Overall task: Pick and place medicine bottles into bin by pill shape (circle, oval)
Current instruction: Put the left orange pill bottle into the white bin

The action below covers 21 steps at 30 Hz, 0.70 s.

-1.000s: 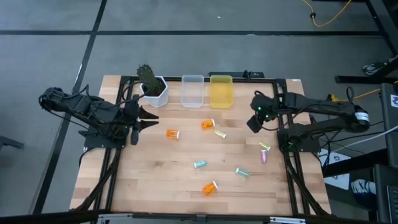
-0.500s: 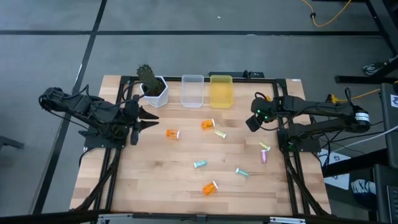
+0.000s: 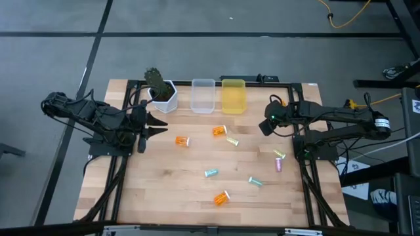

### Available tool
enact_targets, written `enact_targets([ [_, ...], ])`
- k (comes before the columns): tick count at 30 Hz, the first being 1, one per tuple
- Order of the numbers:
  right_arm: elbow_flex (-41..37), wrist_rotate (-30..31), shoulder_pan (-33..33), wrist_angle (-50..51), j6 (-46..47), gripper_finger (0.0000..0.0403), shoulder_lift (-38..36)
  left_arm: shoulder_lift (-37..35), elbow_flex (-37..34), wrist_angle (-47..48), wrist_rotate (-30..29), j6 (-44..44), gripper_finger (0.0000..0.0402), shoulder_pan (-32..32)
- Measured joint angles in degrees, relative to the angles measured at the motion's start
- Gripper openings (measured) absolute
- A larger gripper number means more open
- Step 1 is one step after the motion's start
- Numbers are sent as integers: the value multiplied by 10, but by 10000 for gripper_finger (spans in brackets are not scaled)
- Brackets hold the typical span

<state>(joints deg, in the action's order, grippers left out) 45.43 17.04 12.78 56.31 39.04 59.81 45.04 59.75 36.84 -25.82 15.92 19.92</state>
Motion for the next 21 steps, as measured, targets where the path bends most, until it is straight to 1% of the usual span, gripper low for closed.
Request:
enact_targets([
  [9,0,0,0,0,13,209,0,0,0,-2,1,4,82,0],
  [11,0,-1,0,0,13,209,0,12,1,-17,19,18,83,0],
  [14,0,-1,0,0,12,209,0,48,1,-46,75,28,83,0],
  [16,0,-1,0,0,12,209,0,80,1,-64,96,29,83,0],
  [18,0,-1,0,0,13,209,0,110,1,-67,100,12,83,0],
  [21,0,-1,0,0,13,209,0,158,1,-62,100,-55,83,0],
])
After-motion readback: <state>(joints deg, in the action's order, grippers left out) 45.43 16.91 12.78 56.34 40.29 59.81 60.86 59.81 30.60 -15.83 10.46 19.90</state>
